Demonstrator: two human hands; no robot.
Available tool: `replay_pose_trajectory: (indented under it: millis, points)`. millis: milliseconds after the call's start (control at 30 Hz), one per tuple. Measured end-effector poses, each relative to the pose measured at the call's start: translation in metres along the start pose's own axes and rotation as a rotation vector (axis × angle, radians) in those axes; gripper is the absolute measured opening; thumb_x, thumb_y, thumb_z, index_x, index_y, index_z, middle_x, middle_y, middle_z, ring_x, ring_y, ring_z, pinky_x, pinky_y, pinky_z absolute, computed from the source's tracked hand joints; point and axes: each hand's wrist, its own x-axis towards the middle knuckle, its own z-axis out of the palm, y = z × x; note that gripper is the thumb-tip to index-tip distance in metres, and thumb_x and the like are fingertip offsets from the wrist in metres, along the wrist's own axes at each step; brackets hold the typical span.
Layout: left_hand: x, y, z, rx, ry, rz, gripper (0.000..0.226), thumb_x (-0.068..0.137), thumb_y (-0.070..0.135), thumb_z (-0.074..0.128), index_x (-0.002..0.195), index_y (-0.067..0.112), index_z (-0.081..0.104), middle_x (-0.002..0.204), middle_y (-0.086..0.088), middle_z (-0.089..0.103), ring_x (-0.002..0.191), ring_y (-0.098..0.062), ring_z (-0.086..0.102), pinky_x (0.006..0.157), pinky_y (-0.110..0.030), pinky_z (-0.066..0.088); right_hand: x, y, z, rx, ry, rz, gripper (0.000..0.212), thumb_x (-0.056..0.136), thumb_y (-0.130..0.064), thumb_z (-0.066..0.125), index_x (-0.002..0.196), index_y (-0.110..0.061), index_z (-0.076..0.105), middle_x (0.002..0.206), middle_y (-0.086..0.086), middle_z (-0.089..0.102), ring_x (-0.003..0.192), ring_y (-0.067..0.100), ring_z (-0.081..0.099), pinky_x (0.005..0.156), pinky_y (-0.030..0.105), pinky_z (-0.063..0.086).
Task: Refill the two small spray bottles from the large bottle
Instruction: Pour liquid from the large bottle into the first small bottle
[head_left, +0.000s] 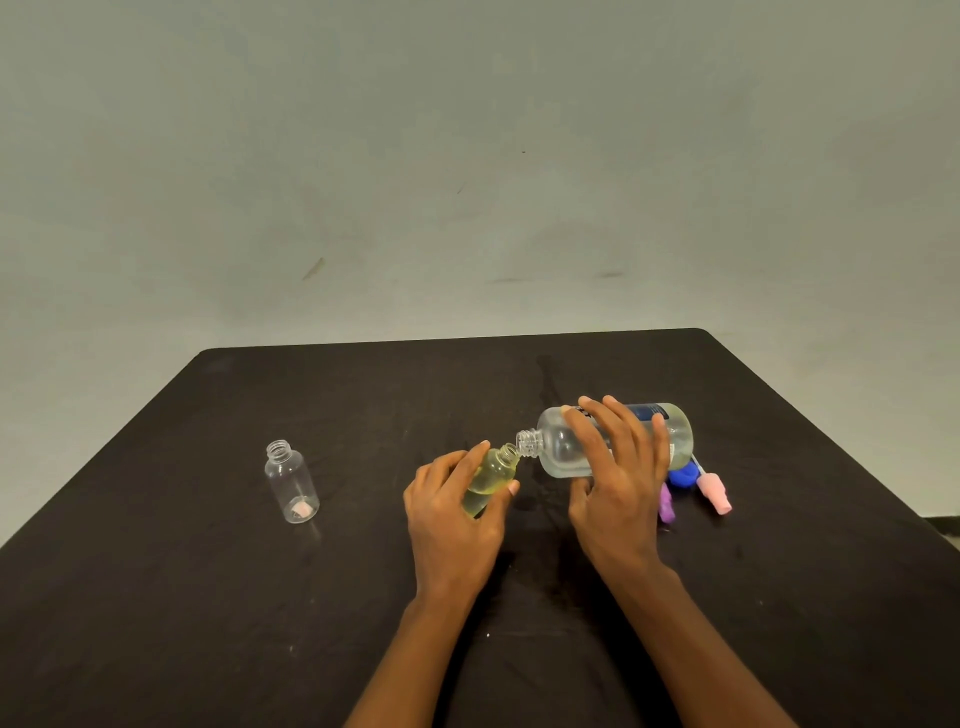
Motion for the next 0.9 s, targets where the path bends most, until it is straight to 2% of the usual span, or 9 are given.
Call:
replay_pose_trajectory:
  millis: [267,400,533,667,800,900]
  points:
    - [0.0006,0.0013,-0.0001,0.002,0.000,-0.003,0.045,0.069,0.025,0.084,0.112,0.021,0.070,0.098,0.012,0.062,0.090,0.003,0.047,0.090,-0.013,0.028,-0.0002,0.0000,0.0001,0.001,0.003,0.000,0.068,0.055,0.024,0.068,0.116,-0.007,0.066,0.122,0.012,0.062,0.126,0.024,0.042,0.110,0.056,0.023]
    - [0.0005,0.0014,-0.0005,0.003,-0.003,-0.001,0.045,0.069,0.025,0.084,0.112,0.020,0.070,0.098,0.011,0.063,0.090,0.001,0.048,0.089,-0.019,0.030,-0.0003,0.0009,0.0006,-0.008,0.003,-0.008,0.068,0.056,0.023,0.068,0.116,-0.008,0.065,0.122,0.011,0.062,0.125,0.025,0.044,0.111,0.054,0.022]
    - [-0.0001,0.0014,-0.0009,-0.001,0.001,0.003,0.045,0.069,0.025,0.084,0.111,0.019,0.070,0.097,0.011,0.063,0.091,0.002,0.047,0.089,-0.015,0.029,-0.0004,0.0011,0.0010,-0.008,0.009,-0.008,0.070,0.055,0.024,0.067,0.116,-0.008,0.065,0.122,0.011,0.062,0.125,0.026,0.045,0.111,0.054,0.022]
    - [0.0001,0.0010,-0.0005,0.001,0.003,-0.005,0.045,0.068,0.025,0.084,0.111,0.019,0.070,0.097,0.011,0.063,0.090,0.000,0.048,0.088,-0.024,0.034,-0.0004,0.0011,0.0009,-0.009,0.007,-0.013,0.070,0.054,0.024,0.067,0.116,-0.008,0.065,0.122,0.011,0.062,0.125,0.025,0.045,0.111,0.053,0.021]
    - [-0.0004,0.0007,-0.0005,0.002,0.001,-0.007,0.045,0.068,0.024,0.084,0.111,0.019,0.070,0.097,0.010,0.063,0.092,-0.002,0.049,0.090,-0.020,0.030,-0.0004,0.0006,0.0006,-0.003,0.001,-0.011,0.069,0.055,0.024,0.068,0.116,-0.008,0.065,0.122,0.012,0.062,0.125,0.026,0.045,0.111,0.054,0.021]
    - [-0.0006,0.0012,-0.0006,-0.001,0.005,-0.010,0.045,0.068,0.023,0.084,0.111,0.019,0.070,0.097,0.010,0.063,0.091,-0.002,0.049,0.089,-0.022,0.033,-0.0006,0.0005,0.0001,0.002,0.006,-0.010,0.067,0.055,0.024,0.067,0.115,-0.007,0.065,0.122,0.012,0.062,0.125,0.025,0.043,0.111,0.054,0.021]
